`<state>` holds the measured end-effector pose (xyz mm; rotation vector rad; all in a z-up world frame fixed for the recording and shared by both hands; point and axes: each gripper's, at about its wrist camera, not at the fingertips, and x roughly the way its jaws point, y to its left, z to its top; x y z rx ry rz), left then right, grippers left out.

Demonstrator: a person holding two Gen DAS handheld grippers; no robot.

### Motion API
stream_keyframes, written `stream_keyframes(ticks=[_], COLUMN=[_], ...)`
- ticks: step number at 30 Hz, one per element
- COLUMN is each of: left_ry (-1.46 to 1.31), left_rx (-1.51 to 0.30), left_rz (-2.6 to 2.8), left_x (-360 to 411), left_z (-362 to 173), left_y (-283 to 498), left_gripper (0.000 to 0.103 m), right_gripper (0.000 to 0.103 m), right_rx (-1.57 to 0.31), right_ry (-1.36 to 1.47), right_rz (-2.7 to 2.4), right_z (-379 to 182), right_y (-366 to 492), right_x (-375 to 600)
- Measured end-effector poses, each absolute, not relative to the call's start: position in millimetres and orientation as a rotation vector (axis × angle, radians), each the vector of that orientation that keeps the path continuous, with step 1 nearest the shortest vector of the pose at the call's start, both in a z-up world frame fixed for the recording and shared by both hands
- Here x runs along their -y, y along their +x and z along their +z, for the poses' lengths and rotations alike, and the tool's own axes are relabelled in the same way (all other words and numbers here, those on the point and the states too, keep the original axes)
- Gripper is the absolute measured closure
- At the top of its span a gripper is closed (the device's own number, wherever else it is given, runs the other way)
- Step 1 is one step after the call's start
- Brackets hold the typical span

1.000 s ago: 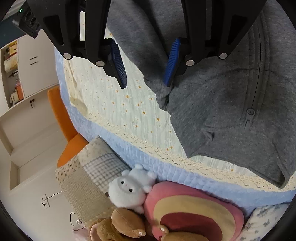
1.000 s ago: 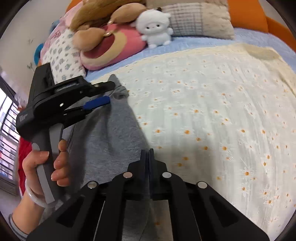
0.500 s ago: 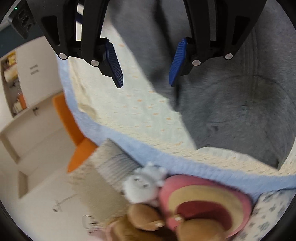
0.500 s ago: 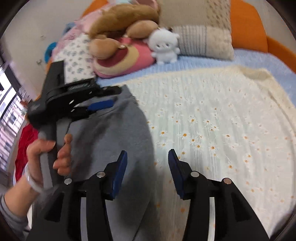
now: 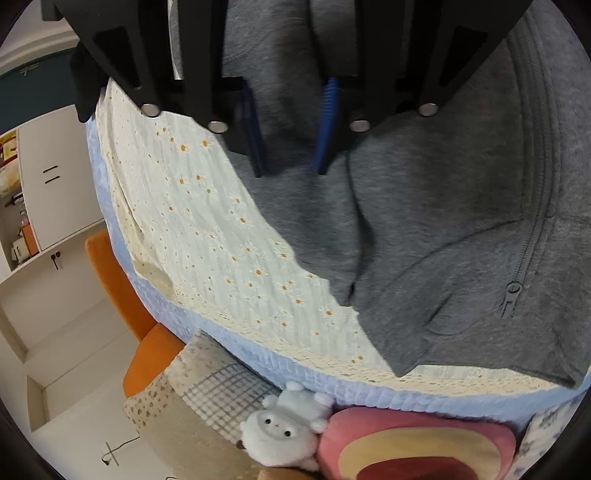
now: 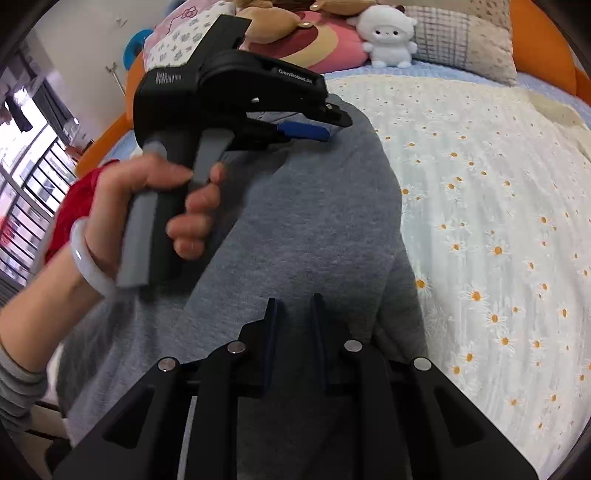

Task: Fold large clothes
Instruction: 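Open the right tool to release the sleeve while the left tool opens, then grasp the other grey sleeve cuff with the left tool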

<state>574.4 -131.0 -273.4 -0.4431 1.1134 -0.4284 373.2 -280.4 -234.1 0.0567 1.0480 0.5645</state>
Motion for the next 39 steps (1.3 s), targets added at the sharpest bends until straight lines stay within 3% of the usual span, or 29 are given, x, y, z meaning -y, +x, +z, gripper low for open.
stream_keyframes(ticks=[2,4,5,6,9,11,19,24,28,32,39], left_ry=[-0.448,-0.406,-0.369,-0.346,-0.312,-0.337,-0.448,-0.581,-0.700,-1.012,-1.123], left_rx=[-1.123,-1.101,-1.072,-1.034,-0.956,-0.940,-0.884,-0.905,-0.882,-0.796,-0.750], left_rz=[-0.426,-0.401,-0.388,-0.389,-0.424,-0.422,-0.312,-0.195,-0.089,-0.118,-0.024], left_x=[126.6,121.9,115.6,111.9,83.1,56.3,-97.2,-196.4,-278.6,-355.2,-402.6], left_z=[-269.6,-253.1,-241.0,-229.7,-199.6,-190.9,-179.4,-197.5,-209.3,-232.5,-270.1], left_y=[574.3,562.9,551.6,544.1,502.6,475.0,308.4,236.8,187.2,146.8,128.2], left_gripper=[0.077,0.055,0.021,0.004,0.004,0.004,0.004,0.004,0.005,0.005,0.005], right_gripper=[0.085,0.083,0.083,0.083,0.077,0.066,0.066,0.066,0.064,0.064,0.063], right_rx=[-1.042,-1.022,-1.004,-0.988,-0.958,-0.938,-0.887,-1.010,-1.025,-1.012,-1.015], right_ry=[0.066,0.054,0.041,0.045,0.013,-0.034,-0.249,-0.228,-0.168,-0.200,-0.222], right_rz=[0.561,0.548,0.539,0.554,0.620,0.640,0.649,0.627,0.592,0.560,0.503], right_z=[-231.0,-220.6,-212.2,-204.8,-184.5,-177.3,-185.5,-227.6,-230.5,-231.2,-230.4], right_y=[373.4,366.4,357.3,344.1,296.5,261.6,140.6,148.6,153.7,153.4,140.5], right_x=[281.0,283.6,285.5,287.4,287.3,282.7,243.3,224.7,221.3,213.6,211.4])
